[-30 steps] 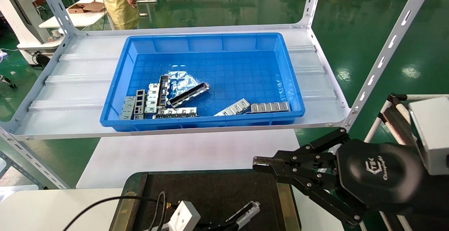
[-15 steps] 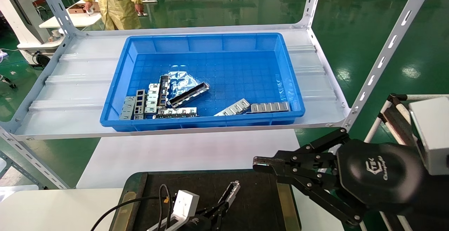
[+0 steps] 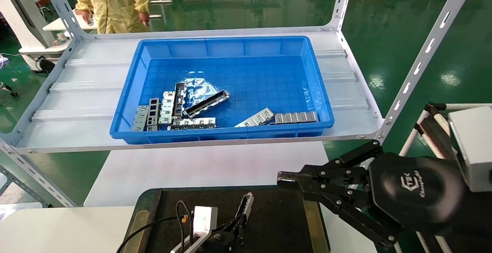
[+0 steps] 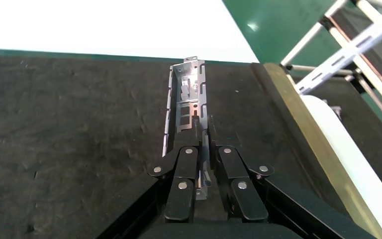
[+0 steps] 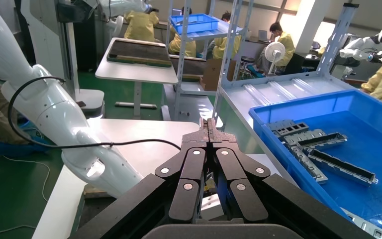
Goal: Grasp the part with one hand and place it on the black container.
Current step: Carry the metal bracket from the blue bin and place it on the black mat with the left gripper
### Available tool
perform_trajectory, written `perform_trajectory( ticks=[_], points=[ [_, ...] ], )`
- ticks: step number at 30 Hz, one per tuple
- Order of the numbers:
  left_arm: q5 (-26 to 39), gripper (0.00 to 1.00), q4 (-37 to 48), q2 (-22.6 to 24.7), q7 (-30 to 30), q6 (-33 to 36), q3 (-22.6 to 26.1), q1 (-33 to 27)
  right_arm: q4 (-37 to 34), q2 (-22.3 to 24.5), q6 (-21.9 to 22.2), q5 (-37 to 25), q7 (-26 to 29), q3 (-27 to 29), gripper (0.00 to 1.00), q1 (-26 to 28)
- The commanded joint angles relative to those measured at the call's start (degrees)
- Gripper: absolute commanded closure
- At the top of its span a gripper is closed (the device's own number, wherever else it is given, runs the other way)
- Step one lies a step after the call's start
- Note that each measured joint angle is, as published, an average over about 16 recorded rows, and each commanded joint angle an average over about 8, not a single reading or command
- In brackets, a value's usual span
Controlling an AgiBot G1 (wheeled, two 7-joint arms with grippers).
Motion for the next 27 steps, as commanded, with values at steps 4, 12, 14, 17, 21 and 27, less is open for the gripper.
perform_trajectory(
  ticks=[4,12,14,17,21,27],
  points=[
    [-0.01,1.00,0.58,2.46,-0.27,-3.51,-0.56,0.14,0.00,0.01,0.01,0.01,-0.01,-0.02,1.00,0.00],
    [0.56,1.00,2.26,5.98,-0.73,-7.43,-1.54,0.09,0.00,0.02,0.02,0.03,-0.02,-0.04,1.00,0.01],
    [0.92,1.00,2.68,6.80,-0.99,-8.30,-1.93,0.21,0.00,0.02,0.02,0.03,-0.02,-0.05,1.00,0.01],
    [1.72,1.00,3.32,8.01,-1.41,-9.50,-2.59,0.47,0.00,0.02,0.02,0.04,-0.03,-0.06,1.00,0.01],
    [3.18,1.00,4.22,9.44,-2.00,-10.76,-3.43,0.85,0.00,0.03,0.03,0.05,-0.03,-0.07,1.00,0.02],
    [5.50,1.00,5.59,10.95,-3.18,-11.49,-4.37,1.37,0.00,0.04,0.04,0.06,-0.04,-0.09,1.00,0.02]
  ],
)
